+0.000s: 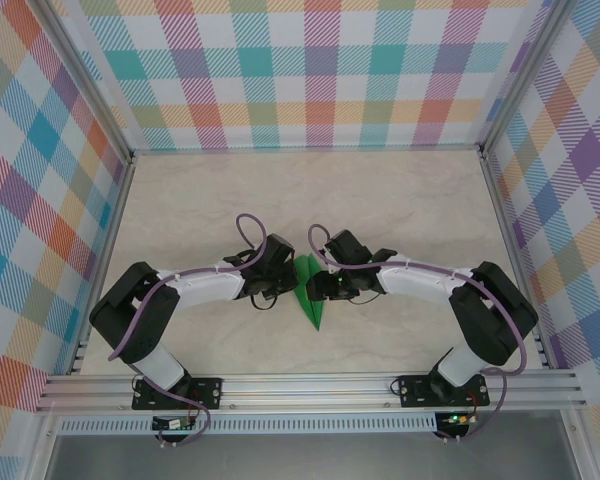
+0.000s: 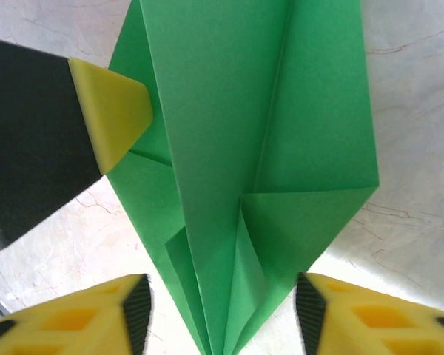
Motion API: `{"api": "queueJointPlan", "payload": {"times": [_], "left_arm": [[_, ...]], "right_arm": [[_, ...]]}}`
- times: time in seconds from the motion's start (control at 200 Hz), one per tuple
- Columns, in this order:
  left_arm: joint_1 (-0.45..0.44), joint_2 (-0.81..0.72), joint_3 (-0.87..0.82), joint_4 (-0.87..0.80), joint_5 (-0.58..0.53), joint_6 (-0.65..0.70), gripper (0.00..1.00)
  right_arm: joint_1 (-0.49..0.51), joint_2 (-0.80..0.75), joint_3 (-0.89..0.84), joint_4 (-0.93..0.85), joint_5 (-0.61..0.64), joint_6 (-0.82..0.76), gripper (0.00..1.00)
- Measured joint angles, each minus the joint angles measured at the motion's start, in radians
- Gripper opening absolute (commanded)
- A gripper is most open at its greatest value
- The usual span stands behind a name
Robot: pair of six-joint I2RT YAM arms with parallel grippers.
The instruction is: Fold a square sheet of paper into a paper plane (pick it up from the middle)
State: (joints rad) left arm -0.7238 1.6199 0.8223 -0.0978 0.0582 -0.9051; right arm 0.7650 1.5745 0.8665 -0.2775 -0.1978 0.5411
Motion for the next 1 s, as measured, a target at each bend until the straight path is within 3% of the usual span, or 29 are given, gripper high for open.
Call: {"api": "queueJointPlan", "payload": {"times": [0.66,0.865,1.0], "left_arm": [[0.000,0.000,0.000,0.001,0.002,0.000,0.00],[0.000,0.000,0.000,0.008,0.002,0.000,0.00],[0.000,-0.002,0.000,0.007,0.001,0.000,0.11]], "right_arm": [[0.015,0.069,0.013,0.013,-0.077,0.001,0.52],[0.026,0.096,0.030,0.010,-0.068,0.003,0.45],[0.036,0.120,0.061,-0.002,-0.045,0.012,0.38]]}}
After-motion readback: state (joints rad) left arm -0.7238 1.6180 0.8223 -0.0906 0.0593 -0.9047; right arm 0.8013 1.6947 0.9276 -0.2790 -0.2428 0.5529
